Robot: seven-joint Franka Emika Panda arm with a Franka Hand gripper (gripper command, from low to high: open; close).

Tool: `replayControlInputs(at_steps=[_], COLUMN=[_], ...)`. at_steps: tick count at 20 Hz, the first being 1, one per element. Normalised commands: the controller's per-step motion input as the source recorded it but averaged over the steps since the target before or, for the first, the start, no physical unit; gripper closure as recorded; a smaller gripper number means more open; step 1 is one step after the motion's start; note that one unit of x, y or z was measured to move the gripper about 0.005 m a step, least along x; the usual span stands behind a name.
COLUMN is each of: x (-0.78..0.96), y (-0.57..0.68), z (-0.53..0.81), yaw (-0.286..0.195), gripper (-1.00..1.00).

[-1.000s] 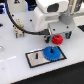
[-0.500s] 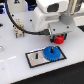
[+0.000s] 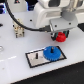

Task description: Insert the blue gear onto the right peg, followed by the red gear

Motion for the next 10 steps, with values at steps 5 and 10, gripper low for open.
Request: replayControlInputs(at_steps=[5, 10], x=[0.54, 0.65], y=[-0.08, -0.2], z=[0.51, 0.4], yaw=[0.0, 0.0], gripper=[1.0, 1.0])
